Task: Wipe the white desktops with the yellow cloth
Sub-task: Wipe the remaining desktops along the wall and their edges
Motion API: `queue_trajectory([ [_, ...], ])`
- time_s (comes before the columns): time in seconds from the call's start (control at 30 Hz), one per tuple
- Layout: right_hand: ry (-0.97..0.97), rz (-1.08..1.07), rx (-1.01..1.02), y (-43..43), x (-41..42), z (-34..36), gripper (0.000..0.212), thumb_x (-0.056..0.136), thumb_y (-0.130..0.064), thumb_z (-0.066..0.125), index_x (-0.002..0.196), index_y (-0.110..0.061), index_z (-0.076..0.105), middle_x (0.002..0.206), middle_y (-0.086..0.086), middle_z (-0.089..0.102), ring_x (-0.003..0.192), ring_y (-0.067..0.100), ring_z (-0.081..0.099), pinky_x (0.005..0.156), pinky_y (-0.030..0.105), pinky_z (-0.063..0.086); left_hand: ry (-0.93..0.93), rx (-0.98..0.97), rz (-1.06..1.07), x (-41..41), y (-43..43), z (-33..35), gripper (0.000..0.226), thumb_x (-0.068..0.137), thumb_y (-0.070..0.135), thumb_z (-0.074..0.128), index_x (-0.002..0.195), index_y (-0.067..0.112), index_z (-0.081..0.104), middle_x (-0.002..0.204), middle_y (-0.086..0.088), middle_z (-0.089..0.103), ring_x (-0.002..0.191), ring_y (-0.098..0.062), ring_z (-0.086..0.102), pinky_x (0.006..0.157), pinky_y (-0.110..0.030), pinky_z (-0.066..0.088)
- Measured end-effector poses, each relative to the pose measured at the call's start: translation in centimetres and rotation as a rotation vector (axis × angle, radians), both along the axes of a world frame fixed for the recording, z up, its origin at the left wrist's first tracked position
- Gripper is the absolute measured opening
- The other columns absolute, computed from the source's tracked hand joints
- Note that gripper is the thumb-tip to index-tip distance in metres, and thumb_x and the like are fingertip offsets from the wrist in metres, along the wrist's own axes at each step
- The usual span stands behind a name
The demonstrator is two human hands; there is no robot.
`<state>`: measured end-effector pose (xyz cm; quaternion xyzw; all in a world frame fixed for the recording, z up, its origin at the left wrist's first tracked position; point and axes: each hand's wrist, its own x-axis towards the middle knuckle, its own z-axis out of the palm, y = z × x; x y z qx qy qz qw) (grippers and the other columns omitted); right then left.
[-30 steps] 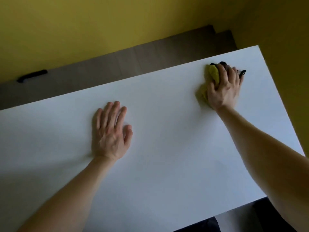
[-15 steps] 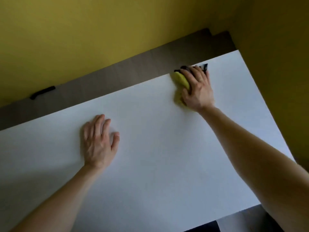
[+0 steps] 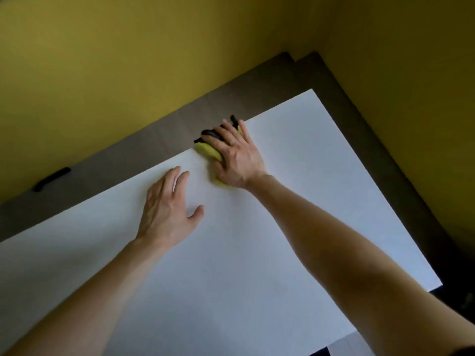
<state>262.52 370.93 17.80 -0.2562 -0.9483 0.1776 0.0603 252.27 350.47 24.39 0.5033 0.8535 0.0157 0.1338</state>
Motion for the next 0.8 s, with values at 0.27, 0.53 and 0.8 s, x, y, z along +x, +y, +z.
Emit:
queue_trajectory([
  [0.27,0.007,-0.603,-0.034,7.2,14.9,0.4,0.064,0.103,-0.043,0.051,0.166,-0.031,0.04,0.174,0.01,0.034,0.167,0.032,0.015,0.135,0.059,0.005,-0.105,-0.306,-0.167,3.5,10.6,0.8,0.161,0.054,0.085,0.087,0.167,0.042,-0.019,0.18,-0.002,-0.014,0.168,-0.03,-0.009,0.131,-0.058,0.021],
  [0.53,-0.022,-0.744,0.024,3.8,15.3,-0.3,0.057,0.112,-0.05,0.042,0.164,-0.027,0.046,0.169,0.012,0.041,0.164,0.036,0.023,0.135,0.058,0.007,0.002,-0.438,-0.216,4.9,11.6,-0.3,0.164,0.054,0.085,0.088,0.165,0.041,-0.024,0.177,-0.008,-0.028,0.166,-0.037,-0.017,0.129,-0.063,0.02],
  [0.8,0.043,-0.737,0.007,12.6,7.7,-1.1,0.062,0.105,-0.047,0.041,0.164,-0.029,0.043,0.17,0.013,0.04,0.163,0.036,0.025,0.135,0.057,0.006,-0.003,-0.45,-0.22,5.1,11.8,-0.5,0.165,0.054,0.084,0.088,0.164,0.044,-0.028,0.176,-0.005,-0.032,0.166,-0.035,-0.02,0.131,-0.062,0.017],
])
